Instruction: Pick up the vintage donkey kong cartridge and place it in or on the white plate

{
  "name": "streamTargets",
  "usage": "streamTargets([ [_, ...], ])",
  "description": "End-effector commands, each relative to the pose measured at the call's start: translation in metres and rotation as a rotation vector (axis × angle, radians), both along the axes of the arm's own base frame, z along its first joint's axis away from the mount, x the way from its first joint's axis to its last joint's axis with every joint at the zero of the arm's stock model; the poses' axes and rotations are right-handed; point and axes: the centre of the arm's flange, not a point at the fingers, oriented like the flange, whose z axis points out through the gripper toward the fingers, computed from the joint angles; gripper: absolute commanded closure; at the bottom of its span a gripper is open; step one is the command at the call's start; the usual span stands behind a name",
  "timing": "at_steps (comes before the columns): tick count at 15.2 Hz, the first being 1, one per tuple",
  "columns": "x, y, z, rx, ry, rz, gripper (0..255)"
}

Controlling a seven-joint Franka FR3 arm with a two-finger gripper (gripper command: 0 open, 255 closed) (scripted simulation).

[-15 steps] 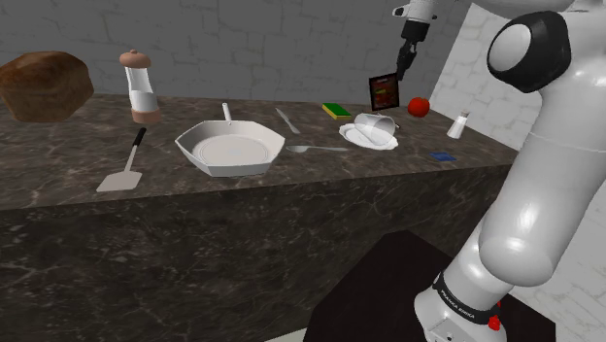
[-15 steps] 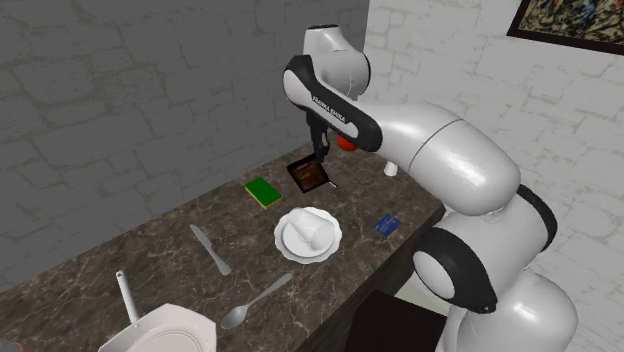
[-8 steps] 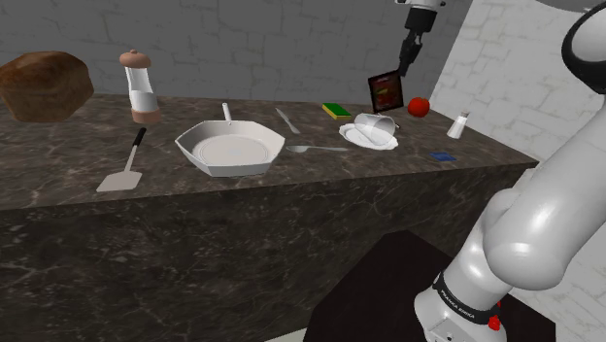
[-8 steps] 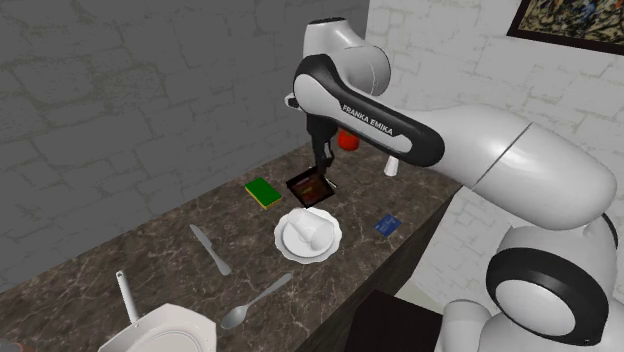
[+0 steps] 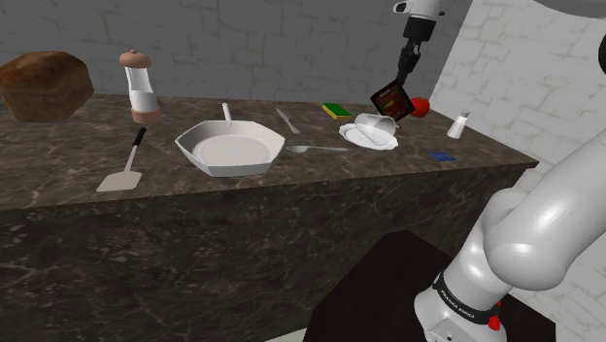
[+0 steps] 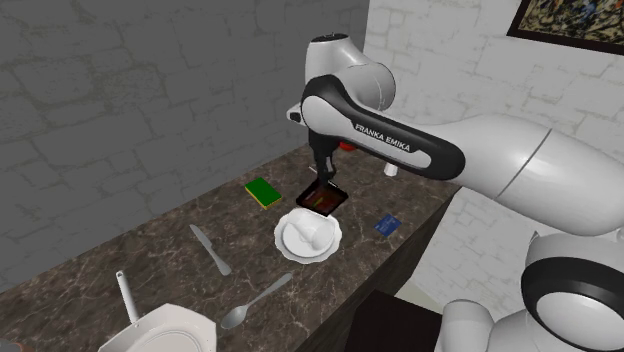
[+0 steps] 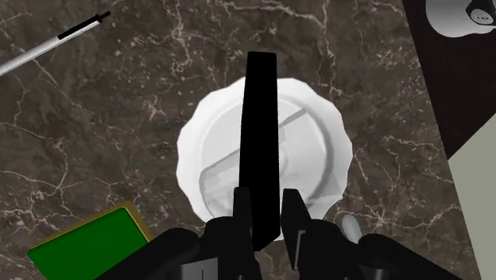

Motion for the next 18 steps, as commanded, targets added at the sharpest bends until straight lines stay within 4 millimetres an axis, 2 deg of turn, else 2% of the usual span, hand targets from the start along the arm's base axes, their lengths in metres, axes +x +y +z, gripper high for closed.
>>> streamTargets([
  [1, 0.0, 0.0, -0.01, 0.0, 0.0, 0.0, 255],
  [12, 0.0, 0.0, -0.068, 0.0, 0.0, 0.0, 255],
  [13, -0.001, 0.0, -0.056, -0.006, -0.018, -0.003, 255],
  [14, -0.001, 0.0, -0.056, -0.006, -0.018, -0.003, 0],
  [18, -0.028, -0.022, -0.015, 0.014, -0.019, -0.006, 0],
])
